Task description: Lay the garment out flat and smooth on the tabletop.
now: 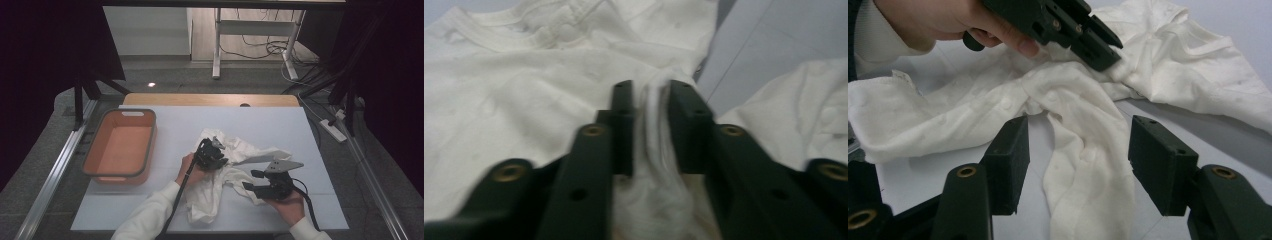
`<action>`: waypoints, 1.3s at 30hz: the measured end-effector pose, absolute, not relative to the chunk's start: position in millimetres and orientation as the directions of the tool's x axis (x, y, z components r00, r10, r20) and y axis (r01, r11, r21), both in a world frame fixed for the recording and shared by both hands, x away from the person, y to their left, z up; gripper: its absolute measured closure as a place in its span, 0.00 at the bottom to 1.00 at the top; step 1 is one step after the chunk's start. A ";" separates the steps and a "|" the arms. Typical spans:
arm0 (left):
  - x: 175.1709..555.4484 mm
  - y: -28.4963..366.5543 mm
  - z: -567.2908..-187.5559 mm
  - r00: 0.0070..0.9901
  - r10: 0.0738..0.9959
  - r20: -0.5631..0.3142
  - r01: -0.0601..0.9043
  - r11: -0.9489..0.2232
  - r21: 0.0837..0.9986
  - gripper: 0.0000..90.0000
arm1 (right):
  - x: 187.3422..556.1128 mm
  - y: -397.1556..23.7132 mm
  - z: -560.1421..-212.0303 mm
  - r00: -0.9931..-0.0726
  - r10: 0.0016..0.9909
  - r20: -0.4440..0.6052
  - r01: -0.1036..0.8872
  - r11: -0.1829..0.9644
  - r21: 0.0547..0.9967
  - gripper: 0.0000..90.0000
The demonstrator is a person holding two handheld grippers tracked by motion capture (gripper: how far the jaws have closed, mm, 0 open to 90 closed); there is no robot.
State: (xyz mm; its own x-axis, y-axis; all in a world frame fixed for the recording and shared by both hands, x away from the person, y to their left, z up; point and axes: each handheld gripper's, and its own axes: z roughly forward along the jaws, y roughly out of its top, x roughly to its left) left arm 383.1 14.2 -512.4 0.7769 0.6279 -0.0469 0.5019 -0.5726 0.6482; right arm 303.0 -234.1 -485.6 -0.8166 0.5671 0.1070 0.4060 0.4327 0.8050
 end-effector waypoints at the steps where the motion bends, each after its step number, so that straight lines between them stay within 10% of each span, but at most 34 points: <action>1: 383.4 15.9 -511.3 0.779 0.624 -0.058 0.502 -0.566 0.654 0.92 | 303.4 -234.3 -485.9 -0.816 0.568 0.105 0.406 0.435 0.804 0.46; 39: 380.7 140.3 -438.2 0.627 0.754 -0.197 0.506 -0.201 0.839 0.94 | 308.0 -238.8 -488.3 -0.798 0.594 0.098 0.422 0.436 0.795 0.42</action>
State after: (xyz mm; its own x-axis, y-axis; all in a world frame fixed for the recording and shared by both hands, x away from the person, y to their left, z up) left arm 380.7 140.3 -438.2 0.6266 0.7540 -0.1970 0.5055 -0.2009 0.8391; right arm 308.0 -238.8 -488.3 -0.7982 0.5944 0.0978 0.4219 0.4357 0.7951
